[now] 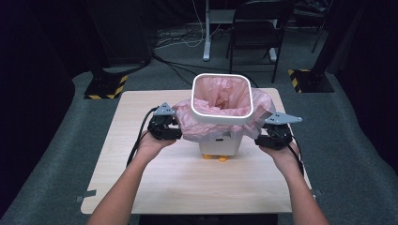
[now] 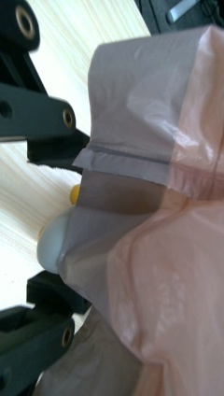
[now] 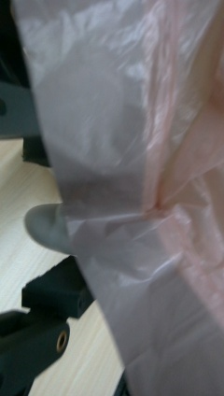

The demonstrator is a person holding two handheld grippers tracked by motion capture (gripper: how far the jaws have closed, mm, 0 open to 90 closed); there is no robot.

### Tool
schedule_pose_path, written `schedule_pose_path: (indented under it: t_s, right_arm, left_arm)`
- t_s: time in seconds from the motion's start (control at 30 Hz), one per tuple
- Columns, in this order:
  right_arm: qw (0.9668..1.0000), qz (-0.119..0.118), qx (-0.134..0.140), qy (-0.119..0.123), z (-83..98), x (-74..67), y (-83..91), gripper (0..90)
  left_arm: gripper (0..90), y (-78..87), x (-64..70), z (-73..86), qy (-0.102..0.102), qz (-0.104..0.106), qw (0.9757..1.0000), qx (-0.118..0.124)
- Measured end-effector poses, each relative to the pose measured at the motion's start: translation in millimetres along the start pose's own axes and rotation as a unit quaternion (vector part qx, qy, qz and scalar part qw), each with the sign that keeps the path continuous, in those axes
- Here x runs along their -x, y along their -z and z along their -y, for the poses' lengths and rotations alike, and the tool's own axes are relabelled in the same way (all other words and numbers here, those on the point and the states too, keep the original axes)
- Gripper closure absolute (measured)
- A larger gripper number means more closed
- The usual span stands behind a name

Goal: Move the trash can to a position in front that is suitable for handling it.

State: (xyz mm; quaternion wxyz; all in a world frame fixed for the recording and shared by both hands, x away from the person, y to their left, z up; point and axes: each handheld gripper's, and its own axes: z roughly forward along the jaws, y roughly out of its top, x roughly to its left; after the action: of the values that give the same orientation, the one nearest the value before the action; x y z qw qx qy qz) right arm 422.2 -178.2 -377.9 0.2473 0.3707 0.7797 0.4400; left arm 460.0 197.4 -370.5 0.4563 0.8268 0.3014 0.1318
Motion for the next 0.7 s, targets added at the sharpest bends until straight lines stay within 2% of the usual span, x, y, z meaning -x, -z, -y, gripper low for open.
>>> schedule_pose_path:
  t_s: [0.17,0.3,0.5,0.63,0.7]
  right_arm:
    - [0.9999,0.011,0.003,0.007,-1.9,-1.4,-1.2,56.6]
    - [0.9999,0.011,0.007,0.000,0.0,2.2,-0.5,63.7]
    - [0.9999,0.004,0.010,-0.006,0.1,5.3,-1.7,63.9]
    - [0.9997,-0.009,0.012,-0.019,-0.3,8.4,-3.7,63.4]
    - [0.9998,-0.009,0.013,-0.015,-0.8,8.4,-4.5,63.5]
  left_arm:
    - [61.3,-3.7,1.0,-0.6,-0.009,0.006,0.9999,0.002]
    - [62.5,-4.3,-0.2,-0.7,-0.008,0.008,0.9999,0.006]
    - [63.2,-4.3,-2.8,-0.7,-0.001,0.017,0.9998,0.009]
    - [63.4,-4.0,-3.9,-0.6,0.000,0.021,0.9997,0.010]
    - [63.5,-3.5,-4.6,-0.5,0.001,0.024,0.9996,0.011]
